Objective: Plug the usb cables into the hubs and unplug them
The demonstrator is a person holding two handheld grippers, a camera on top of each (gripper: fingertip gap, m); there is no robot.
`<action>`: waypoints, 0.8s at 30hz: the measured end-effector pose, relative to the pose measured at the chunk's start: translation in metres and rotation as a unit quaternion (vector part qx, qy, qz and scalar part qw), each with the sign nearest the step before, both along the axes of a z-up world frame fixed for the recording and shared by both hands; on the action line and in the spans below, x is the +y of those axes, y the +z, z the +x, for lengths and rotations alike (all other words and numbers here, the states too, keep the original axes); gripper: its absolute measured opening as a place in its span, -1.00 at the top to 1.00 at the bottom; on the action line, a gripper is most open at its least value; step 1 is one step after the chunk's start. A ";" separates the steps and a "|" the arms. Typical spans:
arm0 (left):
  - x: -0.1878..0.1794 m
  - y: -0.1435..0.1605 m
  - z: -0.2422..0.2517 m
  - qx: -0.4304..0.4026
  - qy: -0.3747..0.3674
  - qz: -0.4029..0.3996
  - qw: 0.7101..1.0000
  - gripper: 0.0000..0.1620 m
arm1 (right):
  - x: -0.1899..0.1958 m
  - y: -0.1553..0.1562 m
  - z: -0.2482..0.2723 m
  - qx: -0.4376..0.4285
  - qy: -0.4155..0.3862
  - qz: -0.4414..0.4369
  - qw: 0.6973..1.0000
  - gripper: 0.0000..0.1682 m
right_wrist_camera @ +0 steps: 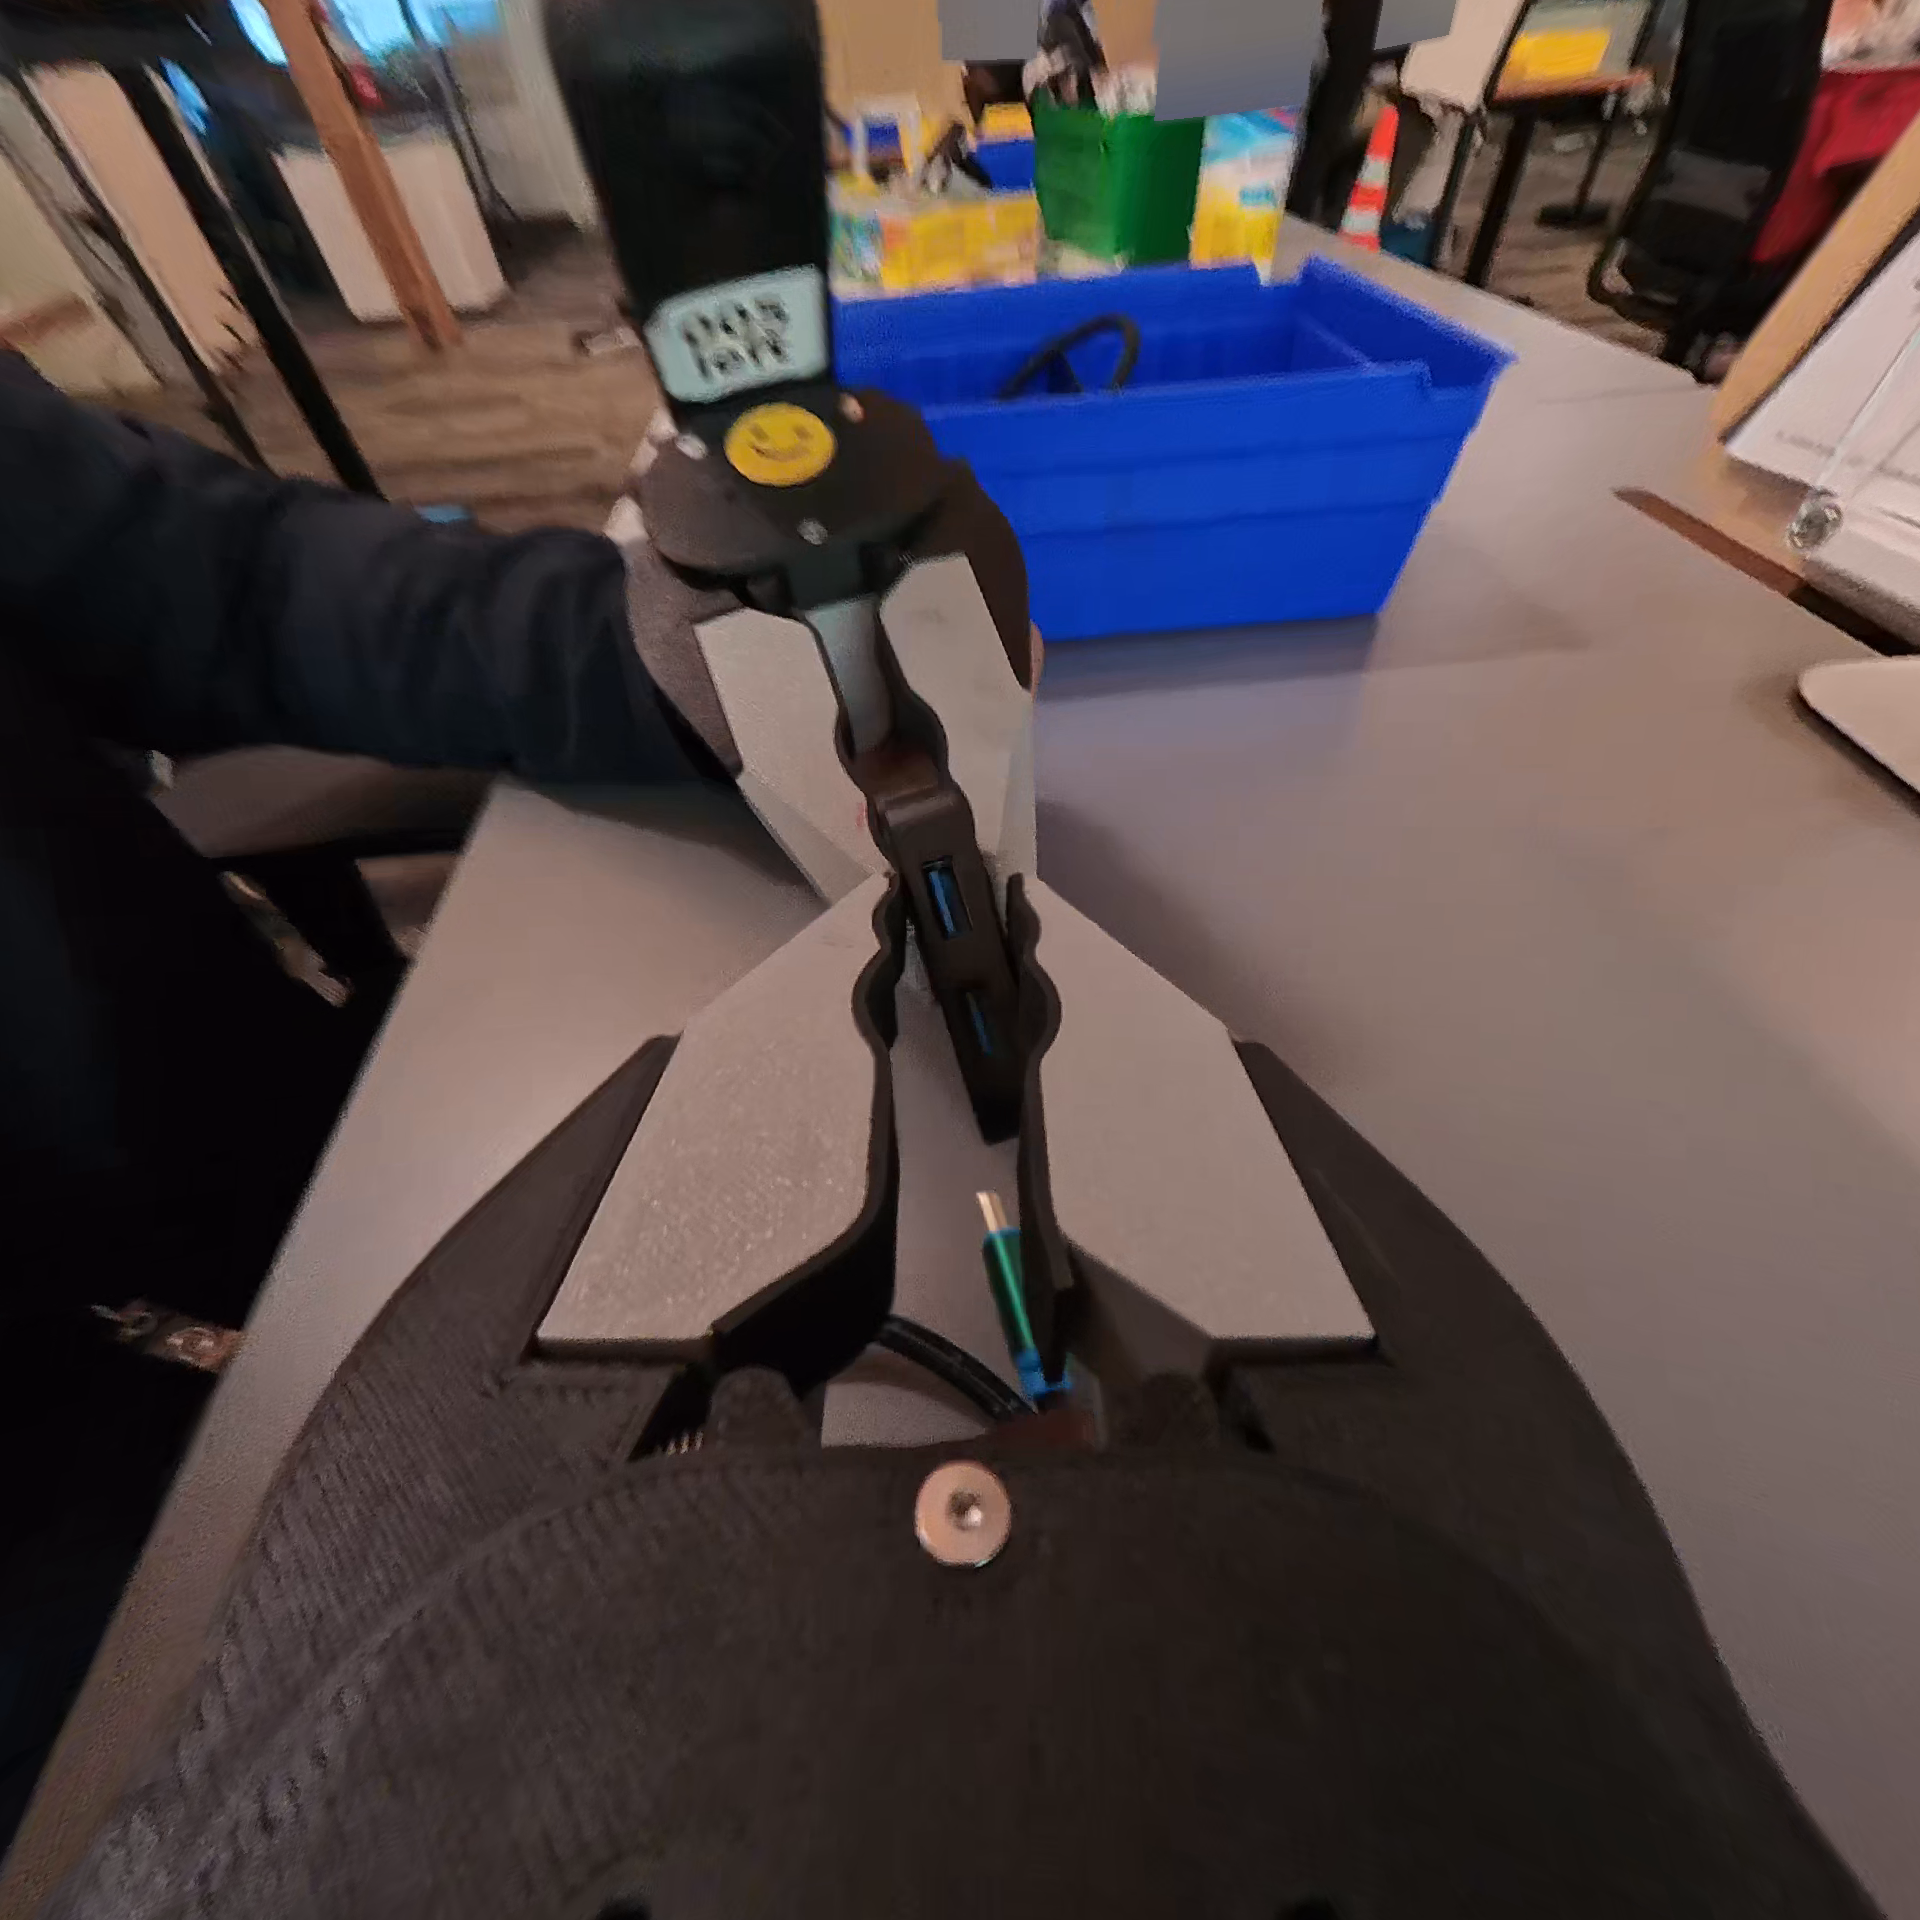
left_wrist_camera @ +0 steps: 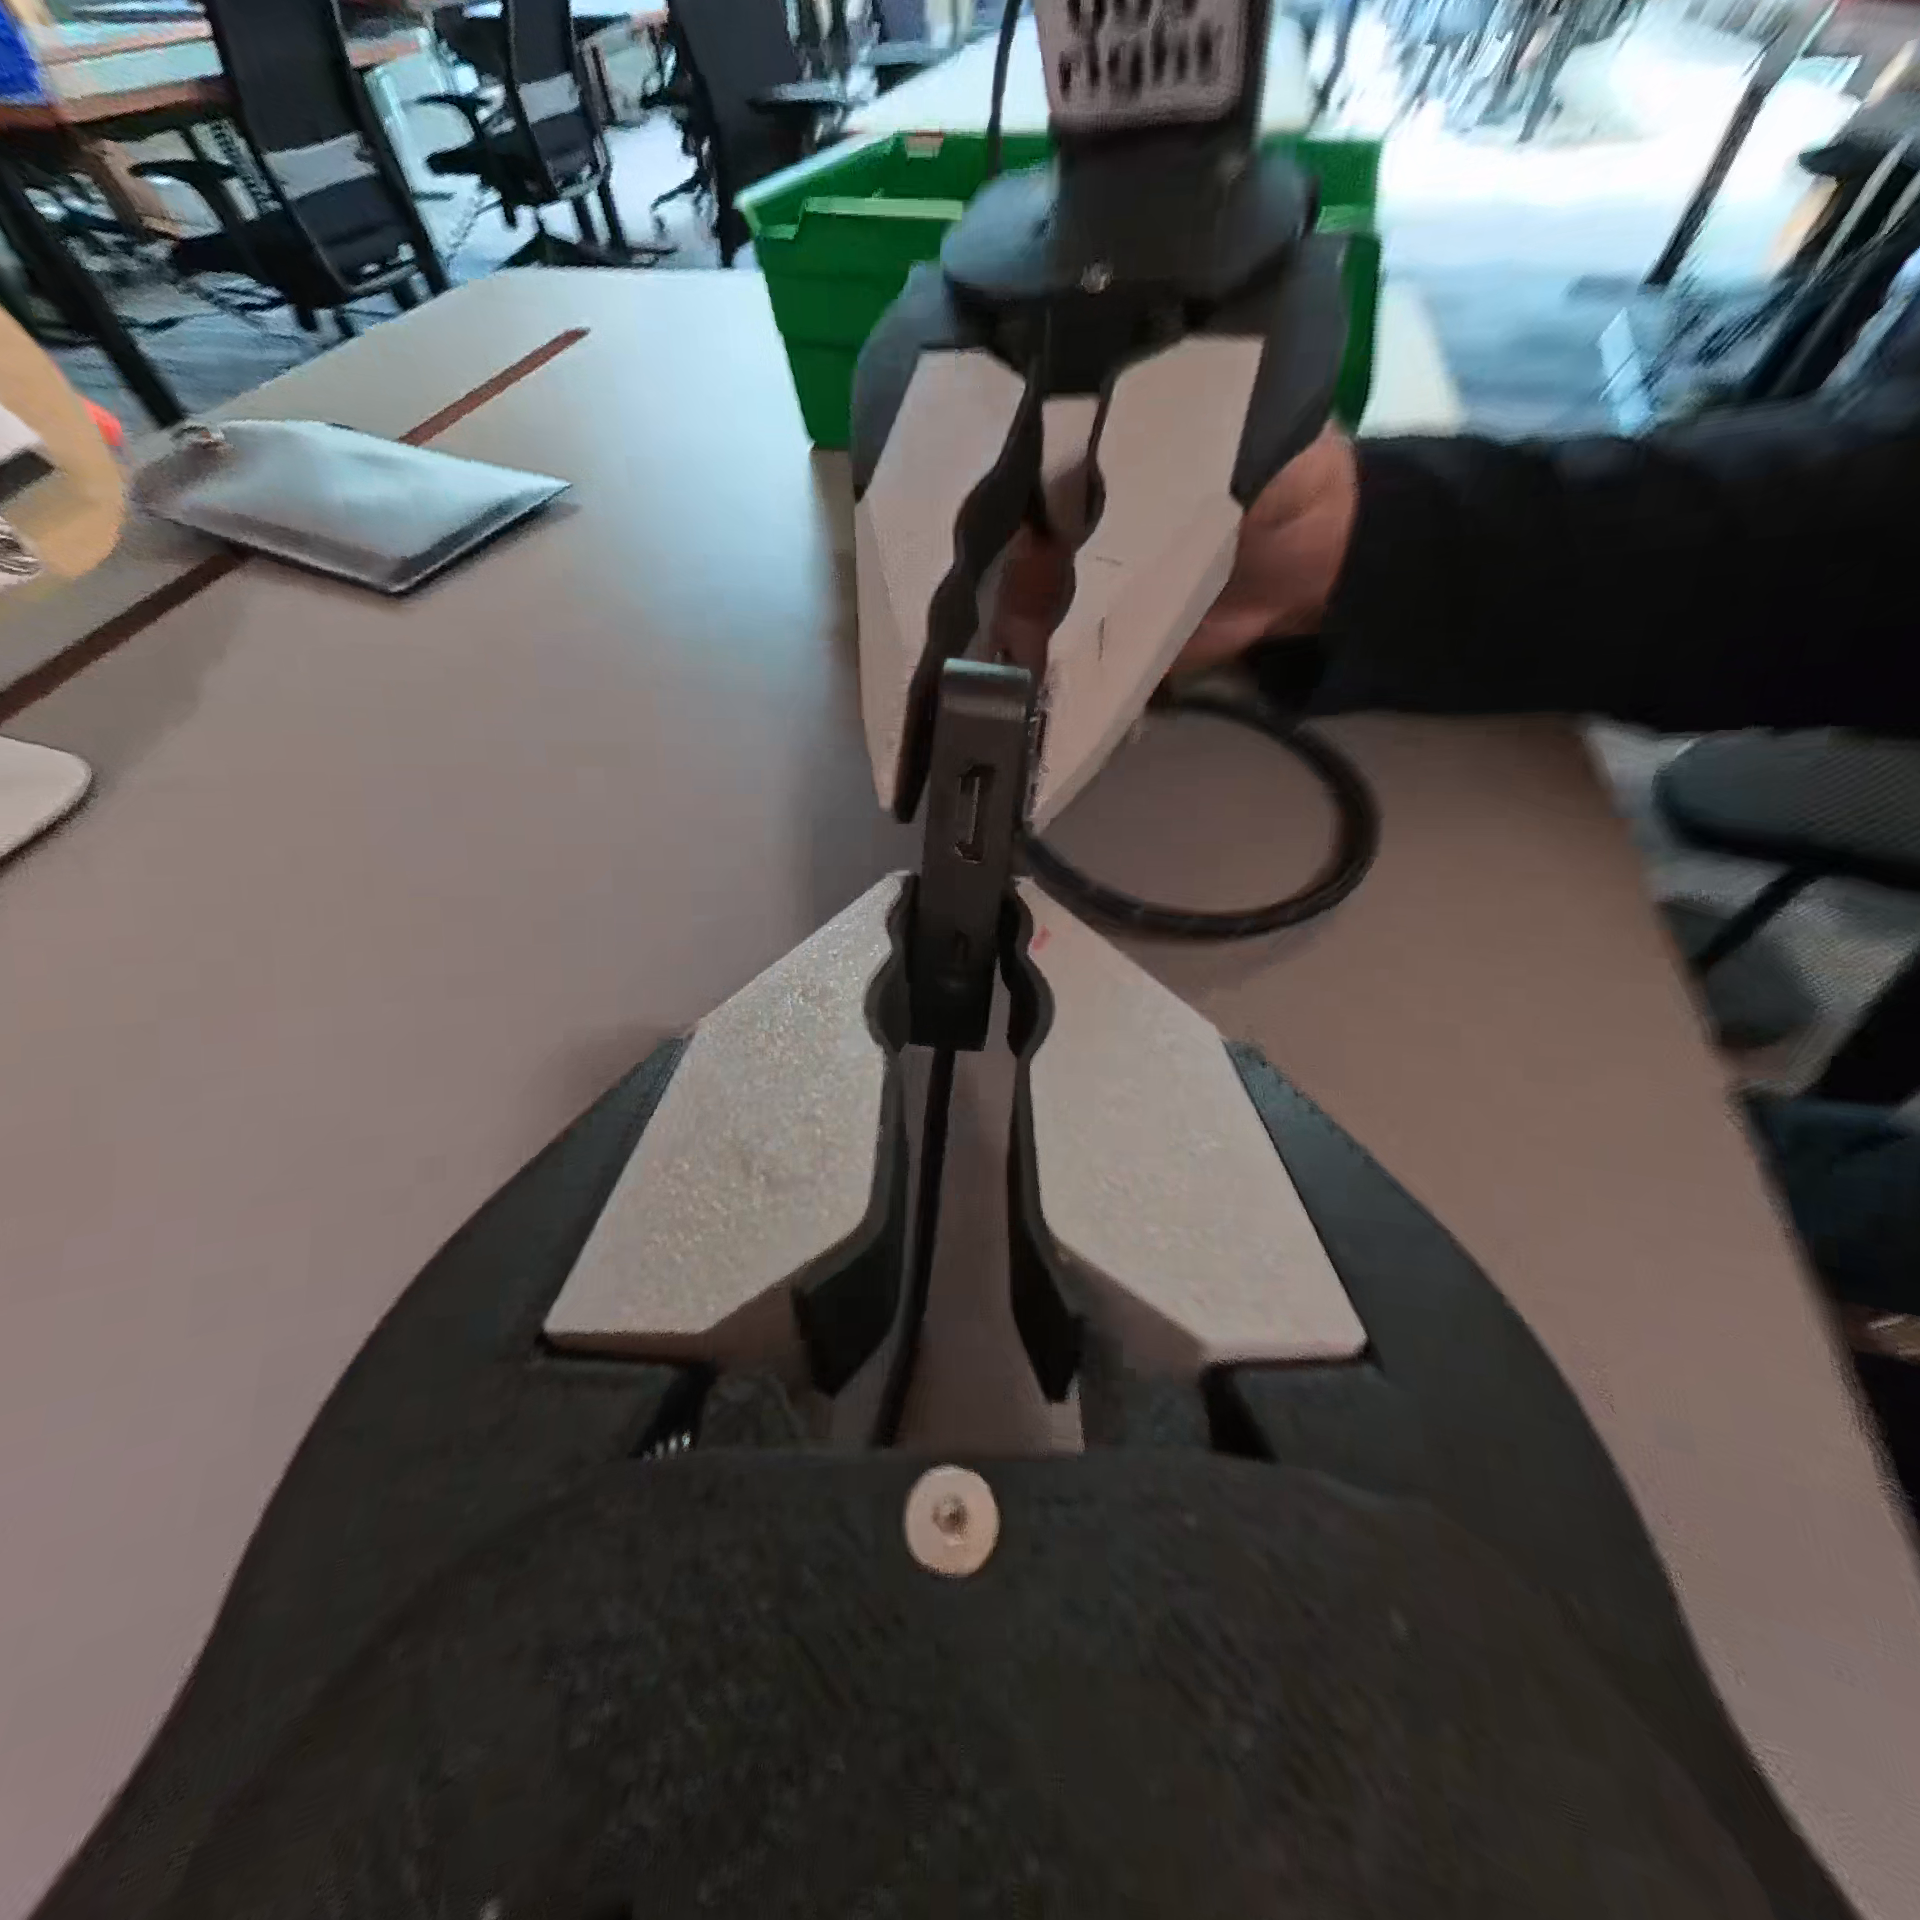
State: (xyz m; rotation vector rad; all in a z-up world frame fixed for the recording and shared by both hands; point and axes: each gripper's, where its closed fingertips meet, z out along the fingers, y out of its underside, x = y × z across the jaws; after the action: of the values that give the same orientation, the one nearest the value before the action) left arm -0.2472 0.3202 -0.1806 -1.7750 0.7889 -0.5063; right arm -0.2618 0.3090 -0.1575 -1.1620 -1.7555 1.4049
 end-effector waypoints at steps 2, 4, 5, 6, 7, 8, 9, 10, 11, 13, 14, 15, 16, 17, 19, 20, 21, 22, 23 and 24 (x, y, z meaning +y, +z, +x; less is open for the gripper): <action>0.005 -0.010 -0.004 0.055 0.017 0.012 0.998 0.85 | 0.006 -0.013 -0.003 -0.028 -0.025 0.035 0.999 0.77; 0.008 -0.015 -0.006 0.090 0.030 0.020 0.995 0.85 | 0.011 -0.022 -0.005 -0.047 -0.046 0.064 0.996 0.73; 0.010 -0.018 -0.008 0.120 0.039 0.031 0.992 0.85 | 0.013 -0.024 -0.005 -0.051 -0.053 0.082 0.994 0.68; 0.012 -0.021 -0.012 0.159 0.049 0.046 0.985 0.86 | 0.012 -0.026 -0.005 -0.052 -0.057 0.100 0.992 0.65; 0.014 -0.025 -0.015 0.198 0.058 0.060 0.977 0.86 | 0.010 -0.027 -0.006 -0.051 -0.057 0.115 0.990 0.65; 0.014 -0.028 -0.017 0.229 0.063 0.071 0.969 0.86 | 0.007 -0.027 -0.007 -0.047 -0.054 0.128 0.989 0.64; 0.014 -0.030 -0.016 0.250 0.062 0.081 0.963 0.86 | 0.003 -0.028 -0.008 -0.044 -0.050 0.140 0.988 0.64; 0.013 -0.030 -0.014 0.265 0.059 0.091 0.958 0.86 | -0.001 -0.030 -0.009 -0.044 -0.046 0.152 0.986 0.69; 0.013 -0.032 -0.015 0.287 0.060 0.098 0.951 0.86 | -0.003 -0.032 -0.010 -0.044 -0.046 0.161 0.985 0.75; 0.013 -0.033 -0.017 0.304 0.061 0.109 0.944 0.86 | -0.002 -0.033 -0.011 -0.041 -0.049 0.172 0.983 0.83; 0.012 -0.031 -0.017 0.294 0.060 0.108 0.948 0.86 | -0.002 -0.031 -0.011 -0.037 -0.047 0.169 0.984 0.83; 0.011 -0.028 -0.015 0.280 0.057 0.110 0.952 0.86 | -0.003 -0.028 -0.010 -0.030 -0.043 0.162 0.985 0.84; 0.011 -0.024 -0.014 0.268 0.055 0.114 0.955 0.86 | -0.004 -0.024 -0.009 -0.023 -0.041 0.158 0.986 0.84; 0.010 -0.022 -0.013 0.260 0.054 0.118 0.957 0.85 | -0.004 -0.021 -0.009 -0.017 -0.040 0.159 0.986 0.84; 0.010 -0.018 -0.013 0.256 0.054 0.126 0.957 0.85 | -0.005 -0.018 -0.009 -0.009 -0.043 0.167 0.985 0.85; 0.010 -0.017 -0.013 0.255 0.053 0.128 0.957 0.85 | -0.006 -0.017 -0.009 -0.005 -0.043 0.170 0.985 0.85; 0.009 -0.017 -0.012 0.249 0.050 0.127 0.959 0.85 | -0.007 -0.017 -0.009 -0.004 -0.041 0.169 0.985 0.85; 0.008 -0.018 -0.011 0.239 0.045 0.123 0.962 0.85 | -0.007 -0.017 -0.008 -0.003 -0.039 0.166 0.985 0.85; 0.007 -0.019 -0.009 0.227 0.039 0.116 0.966 0.85 | -0.008 -0.017 -0.008 -0.004 -0.036 0.163 0.986 0.85; 0.006 -0.020 -0.008 0.218 0.035 0.110 0.969 0.84 | -0.008 -0.018 -0.007 -0.005 -0.034 0.161 0.986 0.86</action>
State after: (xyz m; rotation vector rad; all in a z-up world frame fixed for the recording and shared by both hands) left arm -0.2549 0.3265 -0.2010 -1.7174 1.0371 0.0272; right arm -0.2693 0.3005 -0.1753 -1.0437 -1.8481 1.0297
